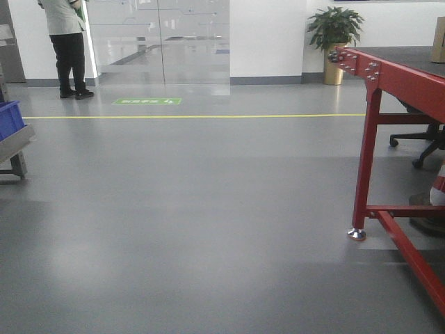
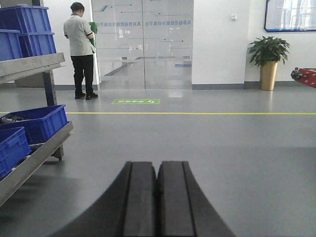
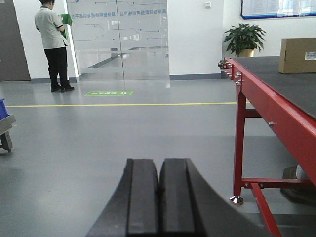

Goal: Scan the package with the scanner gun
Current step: 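Drive the base forward and turn toward the red conveyor table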

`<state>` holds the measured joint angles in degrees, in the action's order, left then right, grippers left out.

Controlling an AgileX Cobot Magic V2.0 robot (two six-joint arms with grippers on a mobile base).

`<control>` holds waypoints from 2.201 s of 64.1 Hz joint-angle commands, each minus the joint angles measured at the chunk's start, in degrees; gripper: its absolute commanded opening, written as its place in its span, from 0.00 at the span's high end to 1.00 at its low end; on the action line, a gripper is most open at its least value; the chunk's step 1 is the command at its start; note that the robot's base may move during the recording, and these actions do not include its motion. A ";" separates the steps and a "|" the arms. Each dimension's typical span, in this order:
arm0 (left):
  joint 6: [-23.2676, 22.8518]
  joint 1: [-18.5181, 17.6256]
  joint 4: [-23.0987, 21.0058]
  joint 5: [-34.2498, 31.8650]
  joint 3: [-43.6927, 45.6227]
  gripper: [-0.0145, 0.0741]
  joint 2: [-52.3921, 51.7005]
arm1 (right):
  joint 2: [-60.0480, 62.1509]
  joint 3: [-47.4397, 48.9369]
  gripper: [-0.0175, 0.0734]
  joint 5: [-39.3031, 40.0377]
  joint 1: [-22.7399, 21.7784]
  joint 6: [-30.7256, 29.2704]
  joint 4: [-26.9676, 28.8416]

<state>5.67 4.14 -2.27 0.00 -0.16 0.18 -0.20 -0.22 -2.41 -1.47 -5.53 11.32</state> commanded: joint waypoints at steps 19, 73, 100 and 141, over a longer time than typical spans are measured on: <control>-0.34 0.13 -0.22 -1.09 0.16 0.96 -0.18 | 0.20 0.22 0.98 1.21 0.01 -0.17 -0.04; -0.34 0.13 -0.22 -1.09 0.16 0.96 -0.18 | 0.20 0.22 0.98 1.21 -0.21 -0.17 -0.04; -0.34 0.13 -0.22 -1.09 0.16 0.96 -0.18 | 0.20 0.22 0.98 1.21 -0.21 -0.17 -0.04; -0.34 0.13 -0.22 -1.09 0.16 0.96 -0.18 | 0.20 0.22 0.98 1.21 -0.21 -0.17 -0.04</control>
<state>5.67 4.14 -2.27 0.00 -0.16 0.18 -0.20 -0.22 -2.41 -1.47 -5.53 11.32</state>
